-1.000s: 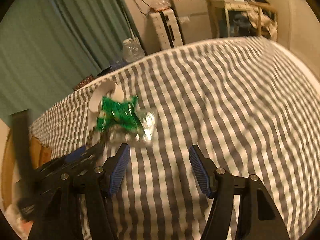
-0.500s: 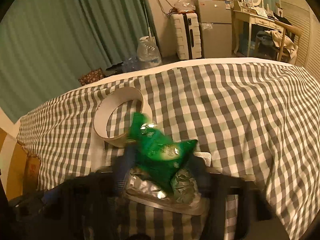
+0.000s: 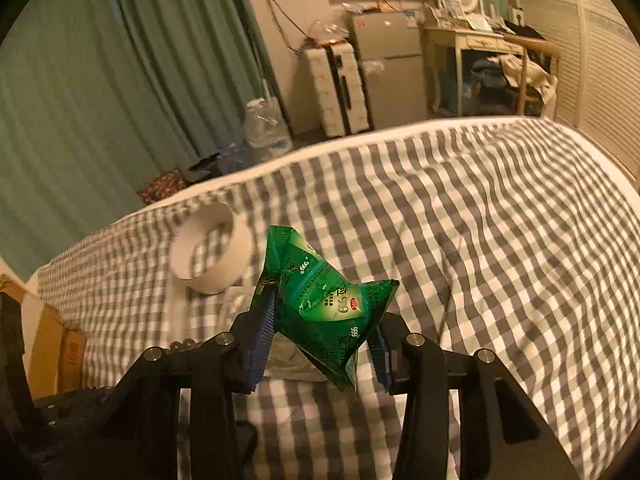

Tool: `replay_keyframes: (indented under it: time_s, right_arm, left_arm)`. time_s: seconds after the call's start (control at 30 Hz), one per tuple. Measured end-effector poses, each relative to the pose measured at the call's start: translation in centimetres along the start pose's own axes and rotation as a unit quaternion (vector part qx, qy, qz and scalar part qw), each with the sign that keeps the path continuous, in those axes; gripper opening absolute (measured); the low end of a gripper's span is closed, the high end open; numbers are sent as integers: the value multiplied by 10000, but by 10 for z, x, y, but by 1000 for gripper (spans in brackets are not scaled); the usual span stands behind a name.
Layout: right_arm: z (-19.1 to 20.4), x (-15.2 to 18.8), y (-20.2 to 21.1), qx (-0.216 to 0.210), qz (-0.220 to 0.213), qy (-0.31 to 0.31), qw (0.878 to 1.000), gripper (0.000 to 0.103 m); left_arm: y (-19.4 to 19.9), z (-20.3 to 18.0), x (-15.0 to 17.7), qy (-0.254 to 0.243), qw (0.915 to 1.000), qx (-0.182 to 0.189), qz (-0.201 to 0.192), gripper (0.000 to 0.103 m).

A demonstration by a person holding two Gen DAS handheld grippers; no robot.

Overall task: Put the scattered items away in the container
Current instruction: 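Carry the bracelet and green packet over the box and release them inside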

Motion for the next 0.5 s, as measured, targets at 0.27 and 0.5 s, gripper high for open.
replay_keyframes:
  time_s: [0.27, 0.5]
  right_arm:
    - [16, 21, 61, -345, 26, 193, 9992, 42]
    - [20, 45, 123, -474, 82, 24, 9988, 42]
  left_arm:
    - [67, -26, 1, 50, 9990, 176, -408, 10]
    - [116, -47, 3, 0, 9978, 22, -662, 10]
Point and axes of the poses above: each gripper's, at about its wrist camera, not at the fingertips, and y roughly against the way its jaws point, z to its left, x to its underside, the point moved 10 cm from there along -y, roughly the way its jaws point, and after that the axes turned 9 degrees about x, right-handed, at the moved point
